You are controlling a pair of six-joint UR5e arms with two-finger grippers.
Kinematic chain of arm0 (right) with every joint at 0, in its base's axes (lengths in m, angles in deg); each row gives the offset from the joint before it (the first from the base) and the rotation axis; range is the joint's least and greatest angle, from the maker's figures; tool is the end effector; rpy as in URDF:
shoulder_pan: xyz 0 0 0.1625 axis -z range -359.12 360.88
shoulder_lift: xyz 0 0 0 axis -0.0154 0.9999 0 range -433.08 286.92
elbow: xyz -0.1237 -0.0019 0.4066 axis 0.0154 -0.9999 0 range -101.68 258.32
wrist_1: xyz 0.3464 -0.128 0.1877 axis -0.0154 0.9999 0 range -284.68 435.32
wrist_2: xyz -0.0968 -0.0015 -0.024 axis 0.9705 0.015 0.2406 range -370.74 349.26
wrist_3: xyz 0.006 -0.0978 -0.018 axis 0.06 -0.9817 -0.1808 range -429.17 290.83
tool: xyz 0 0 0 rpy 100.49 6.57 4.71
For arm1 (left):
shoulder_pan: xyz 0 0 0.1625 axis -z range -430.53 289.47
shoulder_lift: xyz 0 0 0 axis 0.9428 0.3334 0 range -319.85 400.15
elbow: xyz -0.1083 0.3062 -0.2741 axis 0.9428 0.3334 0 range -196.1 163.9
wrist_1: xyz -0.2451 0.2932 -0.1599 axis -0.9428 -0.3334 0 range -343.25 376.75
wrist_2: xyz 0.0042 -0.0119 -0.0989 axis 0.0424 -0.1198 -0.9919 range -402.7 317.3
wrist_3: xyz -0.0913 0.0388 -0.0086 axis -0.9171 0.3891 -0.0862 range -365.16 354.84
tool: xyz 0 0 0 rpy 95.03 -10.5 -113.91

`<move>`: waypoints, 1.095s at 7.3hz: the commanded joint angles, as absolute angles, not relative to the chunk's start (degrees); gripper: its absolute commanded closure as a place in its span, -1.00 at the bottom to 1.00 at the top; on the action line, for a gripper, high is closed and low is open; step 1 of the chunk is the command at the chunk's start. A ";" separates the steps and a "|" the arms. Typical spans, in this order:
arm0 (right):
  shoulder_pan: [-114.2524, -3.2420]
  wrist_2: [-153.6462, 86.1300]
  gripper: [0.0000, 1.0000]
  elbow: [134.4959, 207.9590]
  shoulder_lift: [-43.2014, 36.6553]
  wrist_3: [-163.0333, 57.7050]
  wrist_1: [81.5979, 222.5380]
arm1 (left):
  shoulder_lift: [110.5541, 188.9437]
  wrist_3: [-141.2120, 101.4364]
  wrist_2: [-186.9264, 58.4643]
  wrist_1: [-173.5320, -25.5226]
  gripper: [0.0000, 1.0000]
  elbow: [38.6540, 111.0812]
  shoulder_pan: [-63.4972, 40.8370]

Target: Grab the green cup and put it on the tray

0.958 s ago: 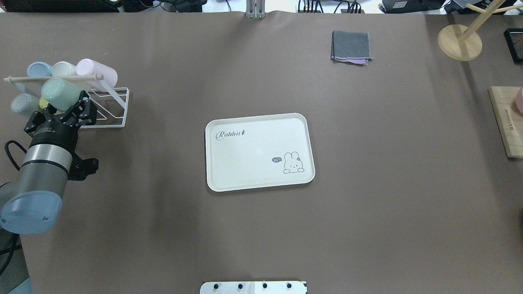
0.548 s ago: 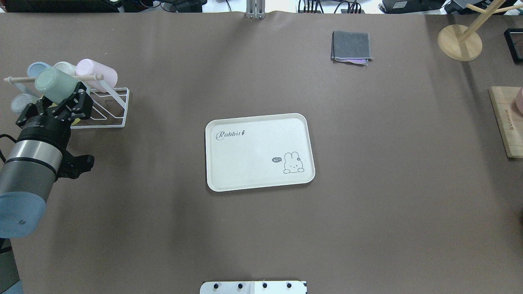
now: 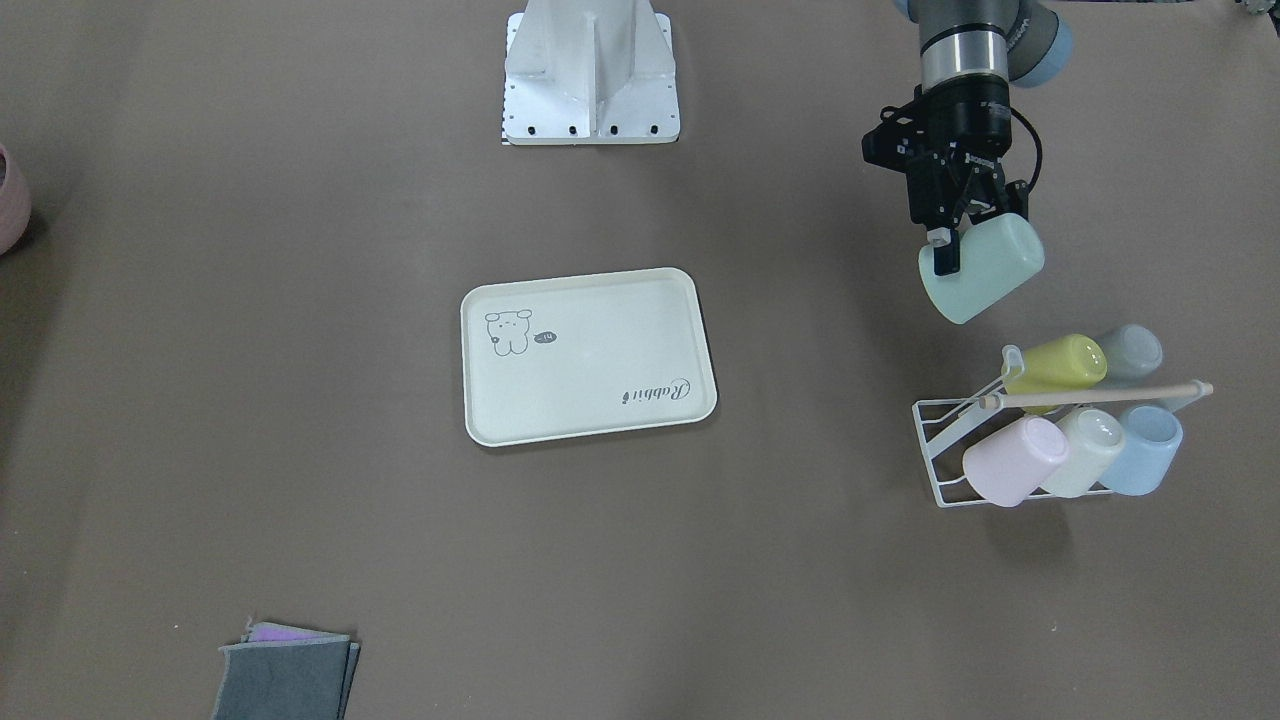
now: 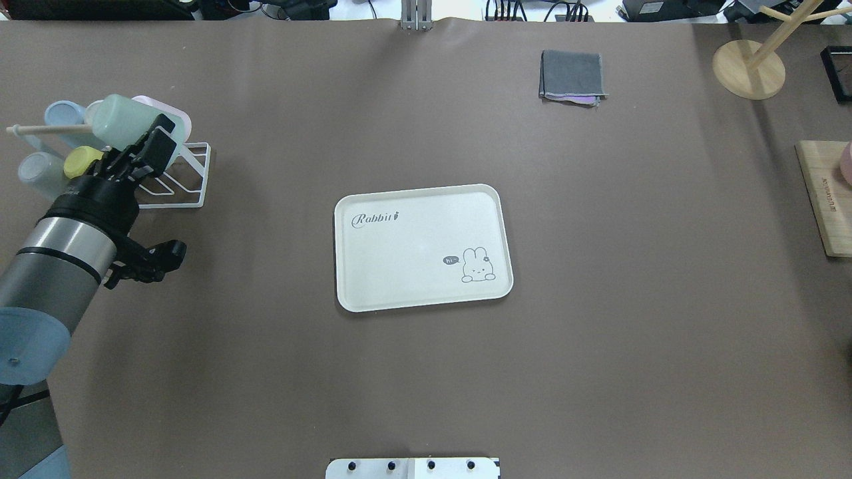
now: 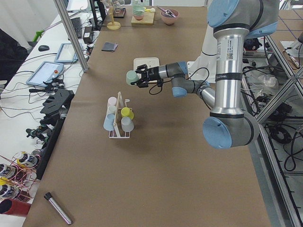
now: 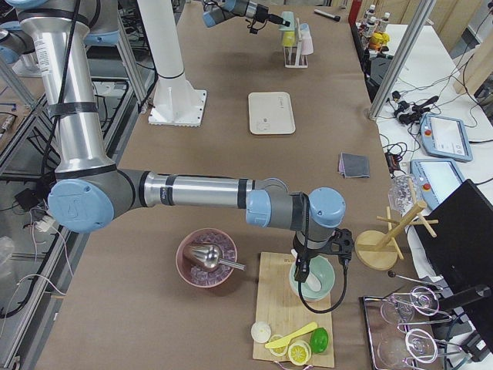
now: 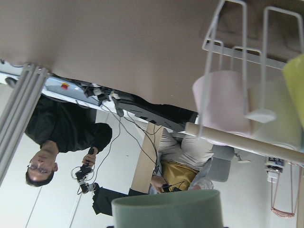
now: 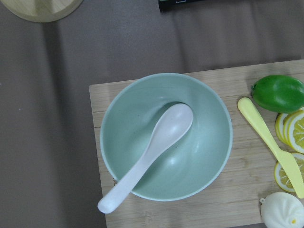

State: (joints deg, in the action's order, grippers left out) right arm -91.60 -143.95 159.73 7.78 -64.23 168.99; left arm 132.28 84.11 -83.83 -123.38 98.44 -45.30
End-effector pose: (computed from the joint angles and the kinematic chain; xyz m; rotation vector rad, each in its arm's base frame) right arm 0.0891 -0.5520 0.6563 -0.0679 -0.7534 0.1437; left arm 0.3207 -0.3814 0.3291 1.2181 -1.0995 1.6051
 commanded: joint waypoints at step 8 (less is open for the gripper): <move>-91.58 -143.10 -1.00 158.92 8.22 -64.42 168.92 | 157.62 -1.56 -116.50 -144.56 1.00 70.19 -45.04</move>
